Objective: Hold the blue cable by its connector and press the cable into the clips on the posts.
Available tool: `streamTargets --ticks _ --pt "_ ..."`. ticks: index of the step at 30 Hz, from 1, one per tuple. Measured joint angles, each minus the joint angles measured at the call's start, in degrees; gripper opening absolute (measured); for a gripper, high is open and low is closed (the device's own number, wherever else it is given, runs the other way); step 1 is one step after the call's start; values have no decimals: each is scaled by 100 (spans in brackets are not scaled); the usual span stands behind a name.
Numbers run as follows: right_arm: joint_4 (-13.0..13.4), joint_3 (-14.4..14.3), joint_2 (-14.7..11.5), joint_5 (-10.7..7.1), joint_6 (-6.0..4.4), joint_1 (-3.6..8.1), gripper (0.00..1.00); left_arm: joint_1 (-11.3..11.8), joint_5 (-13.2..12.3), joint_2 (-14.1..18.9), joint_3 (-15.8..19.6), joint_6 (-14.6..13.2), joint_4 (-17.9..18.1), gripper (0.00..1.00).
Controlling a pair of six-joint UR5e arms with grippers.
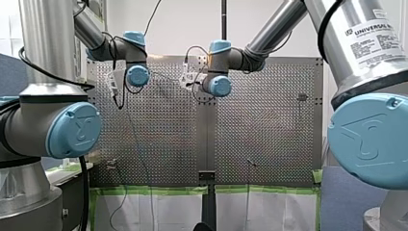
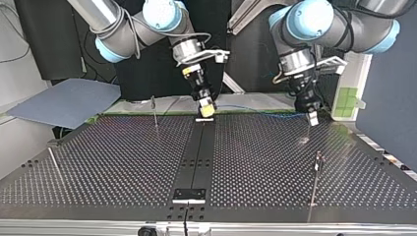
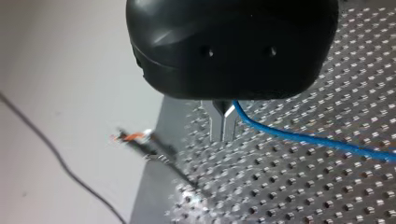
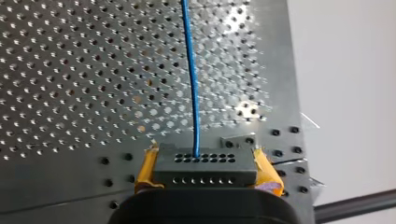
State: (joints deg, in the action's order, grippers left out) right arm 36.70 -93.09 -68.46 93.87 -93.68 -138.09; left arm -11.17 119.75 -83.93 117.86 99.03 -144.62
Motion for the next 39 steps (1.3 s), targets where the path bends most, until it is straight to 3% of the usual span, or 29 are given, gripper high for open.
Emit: streamTargets --ticks 6,13,21,27,39 --pt "-89 307 241 -42 -23 -42 0 310 -310 65 -11 208 9 0" --pt "-226 594 291 -52 -36 -101 0 648 -674 75 -148 337 9 0" --pt "-543 985 295 -55 -25 -141 0 806 -962 76 -310 527 18 0" --pt "-588 1233 300 -54 -36 -143 0 926 -1093 76 -470 667 21 0" --pt "-619 1358 319 -77 -38 -142 0 1176 -1296 69 -626 844 27 0"
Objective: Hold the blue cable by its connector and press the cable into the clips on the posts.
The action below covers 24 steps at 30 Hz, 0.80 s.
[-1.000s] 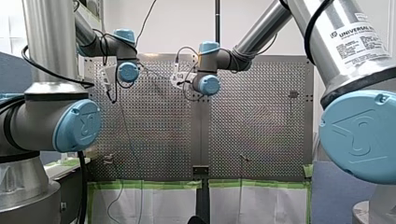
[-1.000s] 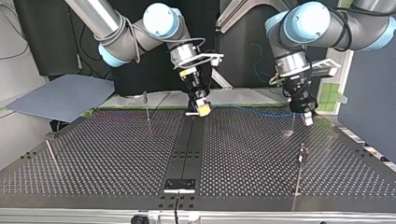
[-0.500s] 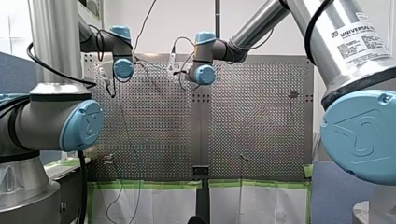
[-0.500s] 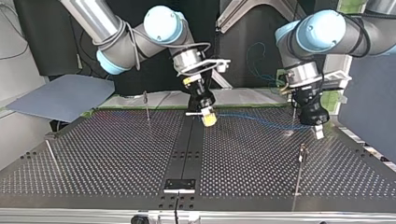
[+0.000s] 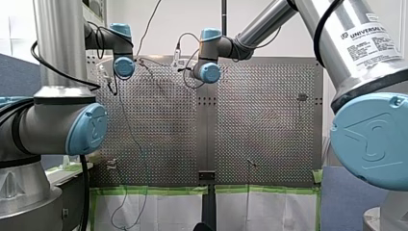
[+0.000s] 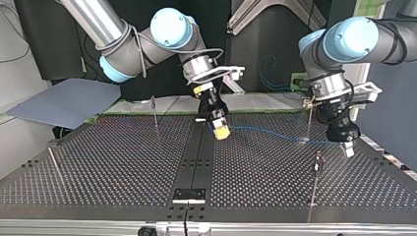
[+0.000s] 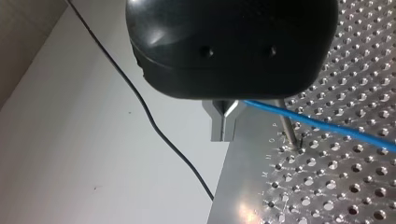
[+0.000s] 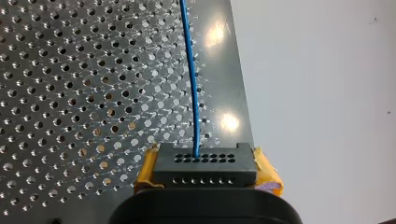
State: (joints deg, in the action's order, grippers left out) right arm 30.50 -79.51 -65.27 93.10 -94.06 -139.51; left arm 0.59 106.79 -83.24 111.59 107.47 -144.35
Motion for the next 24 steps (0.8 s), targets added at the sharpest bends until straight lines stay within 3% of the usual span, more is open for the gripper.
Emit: streamTargets --ticks 11,24 --pt "7 6 23 7 0 28 0 183 -268 -47 0 81 129 0" --pt "-2 8 43 7 19 170 0 369 -725 -277 -13 215 370 0"
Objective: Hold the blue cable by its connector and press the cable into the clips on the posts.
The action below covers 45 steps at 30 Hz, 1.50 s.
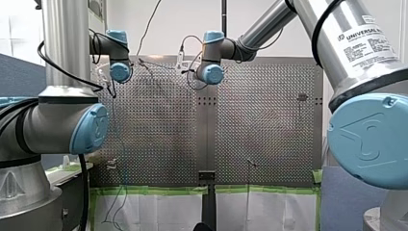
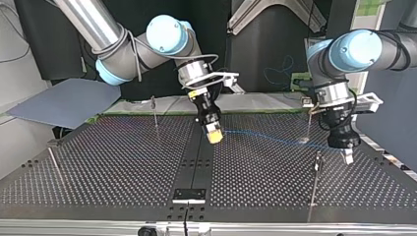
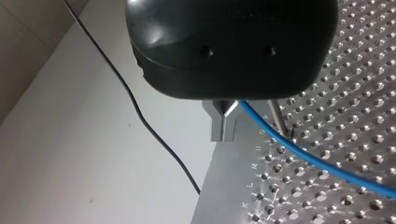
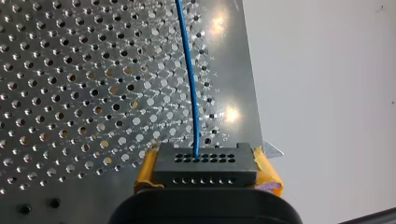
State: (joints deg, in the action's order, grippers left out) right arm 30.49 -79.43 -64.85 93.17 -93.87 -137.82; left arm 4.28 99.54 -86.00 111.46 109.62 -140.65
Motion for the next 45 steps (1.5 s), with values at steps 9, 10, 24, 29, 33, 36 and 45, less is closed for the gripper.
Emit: streamTargets --ticks 9,10,24,29,33,36,45 --pt "6 15 2 -1 16 87 0 145 -95 -33 -19 56 58 0" --pt "6 16 2 0 16 95 0 156 -105 -45 -20 58 58 0" --pt "3 19 25 -4 26 258 0 310 -476 -393 -93 101 142 0" --pt "10 19 42 0 25 343 0 367 -559 -396 -145 134 173 0" --pt "17 19 50 1 25 421 0 417 -624 -398 -166 179 178 0" --pt "22 27 51 -1 25 467 0 457 -654 -399 -169 234 215 0" --pt "23 124 58 -66 25 537 0 557 -778 -403 -259 449 309 0"
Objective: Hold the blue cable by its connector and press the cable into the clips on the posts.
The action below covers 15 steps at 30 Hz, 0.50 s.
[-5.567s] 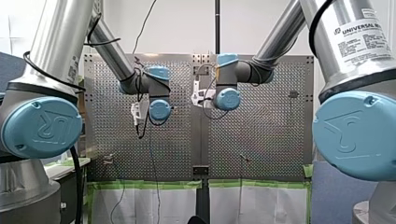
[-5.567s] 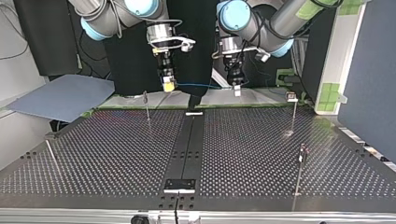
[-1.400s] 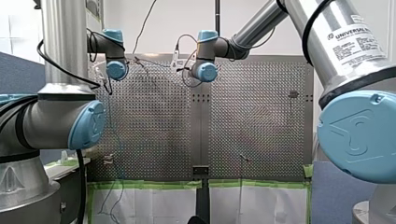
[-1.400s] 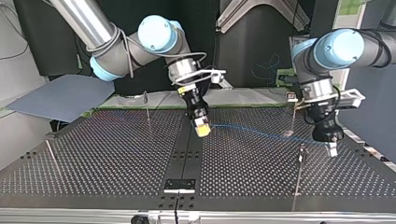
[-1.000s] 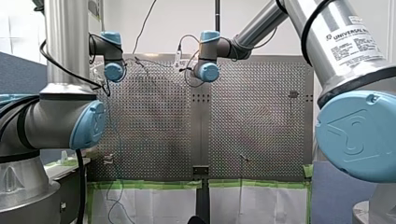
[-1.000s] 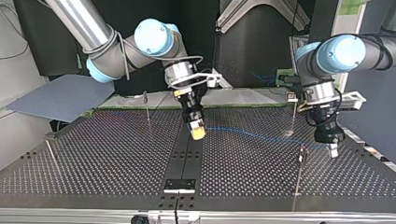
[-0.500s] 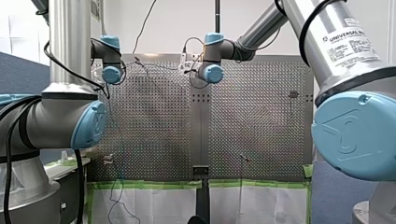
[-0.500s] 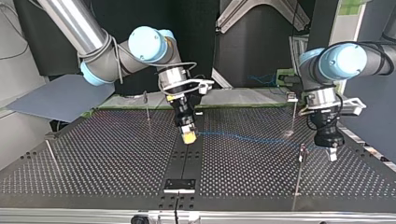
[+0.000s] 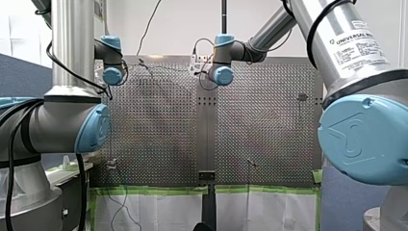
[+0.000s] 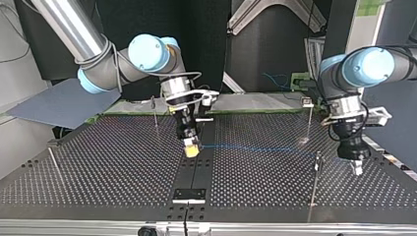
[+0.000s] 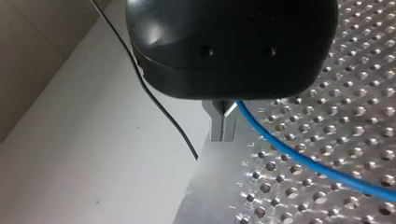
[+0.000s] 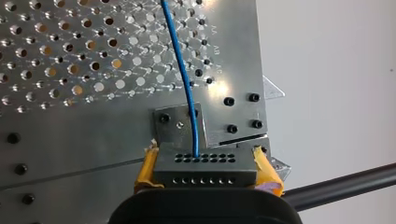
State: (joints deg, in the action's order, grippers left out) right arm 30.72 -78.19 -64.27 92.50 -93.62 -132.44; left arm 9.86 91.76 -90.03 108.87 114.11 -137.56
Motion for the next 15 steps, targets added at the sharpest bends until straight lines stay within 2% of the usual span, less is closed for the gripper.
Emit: streamTargets --ticks 7,15 --pt "-10 103 14 -50 -7 25 0 41 -227 -152 -201 245 32 0" --pt "-73 354 106 -101 -23 31 0 106 -316 -366 -431 374 35 0"
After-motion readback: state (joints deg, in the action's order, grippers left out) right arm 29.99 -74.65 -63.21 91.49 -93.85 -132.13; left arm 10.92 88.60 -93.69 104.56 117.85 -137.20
